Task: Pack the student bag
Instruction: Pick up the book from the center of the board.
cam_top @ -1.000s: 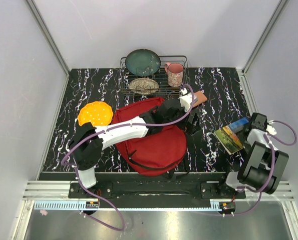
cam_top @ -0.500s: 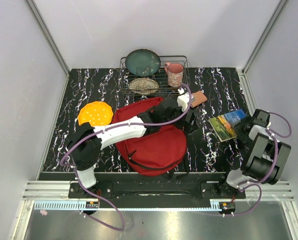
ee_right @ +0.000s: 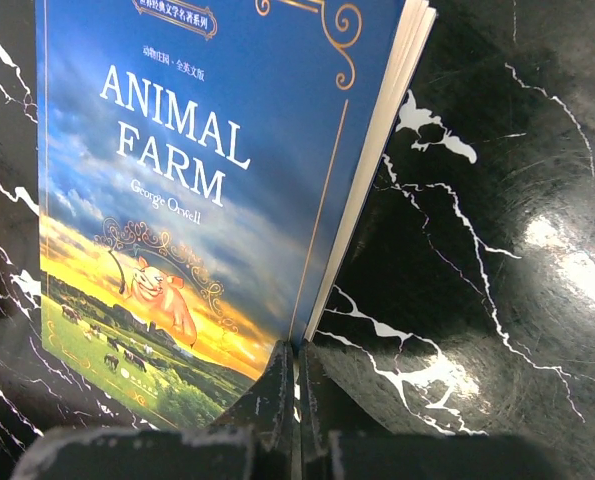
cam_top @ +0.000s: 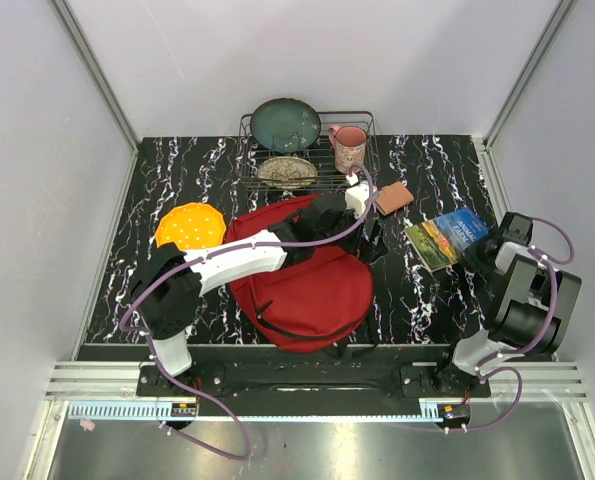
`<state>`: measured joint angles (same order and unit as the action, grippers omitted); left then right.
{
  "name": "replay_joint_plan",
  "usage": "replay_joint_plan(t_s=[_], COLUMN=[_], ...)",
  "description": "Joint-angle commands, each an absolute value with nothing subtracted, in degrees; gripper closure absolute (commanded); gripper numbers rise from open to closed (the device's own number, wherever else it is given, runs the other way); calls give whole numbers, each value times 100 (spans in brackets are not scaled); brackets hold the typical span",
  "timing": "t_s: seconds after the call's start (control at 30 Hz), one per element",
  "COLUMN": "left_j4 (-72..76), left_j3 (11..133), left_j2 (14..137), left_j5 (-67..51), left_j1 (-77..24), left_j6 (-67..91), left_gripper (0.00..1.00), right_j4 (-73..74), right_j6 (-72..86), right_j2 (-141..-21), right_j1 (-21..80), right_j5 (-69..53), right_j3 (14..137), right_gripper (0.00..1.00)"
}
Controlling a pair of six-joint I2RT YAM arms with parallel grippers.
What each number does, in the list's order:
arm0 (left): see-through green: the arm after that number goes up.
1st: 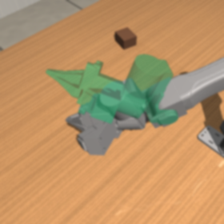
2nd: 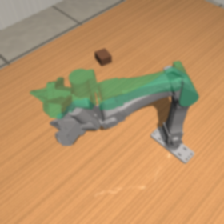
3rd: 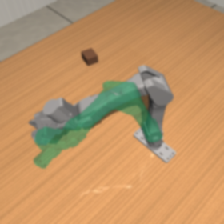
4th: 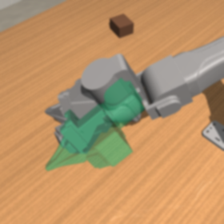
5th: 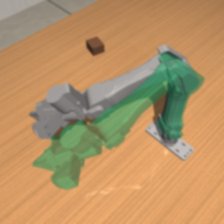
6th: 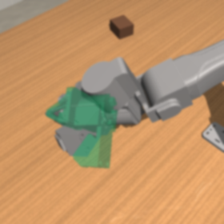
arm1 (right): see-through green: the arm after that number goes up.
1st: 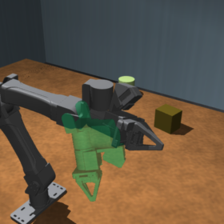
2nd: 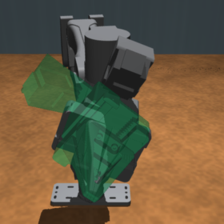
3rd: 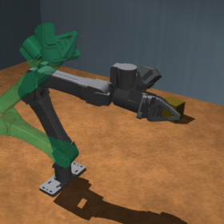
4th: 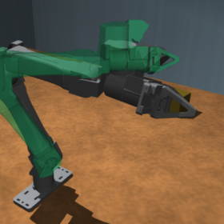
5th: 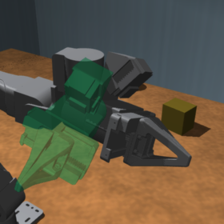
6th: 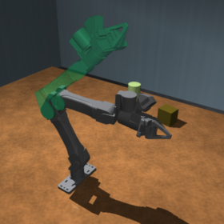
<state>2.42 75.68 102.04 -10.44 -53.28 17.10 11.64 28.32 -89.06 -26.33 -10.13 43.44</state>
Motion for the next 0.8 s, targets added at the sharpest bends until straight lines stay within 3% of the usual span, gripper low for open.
replay_joint_plan(t_s=[0.0,0.43,0.77], left_j4=[685,607,563], left_j3=[7462,8005,9447], left_j2=[9844,10212,11721], left_j5=[-1283,-1432,-2346], left_j1=[-5247,-5036,-4781], left_j6=[1784,1617,1389], left_gripper=[1,1,1], right_j4=[1538,2363,2531], right_j6=[2672,1978,1846], right_j2=[-9070,-8719,-8658], right_j1=[-2540,-1767,-1204], right_j5=[-1106,-1433,-1204], right_j3=[4359,4684,4746], right_gripper=[100,100,100])
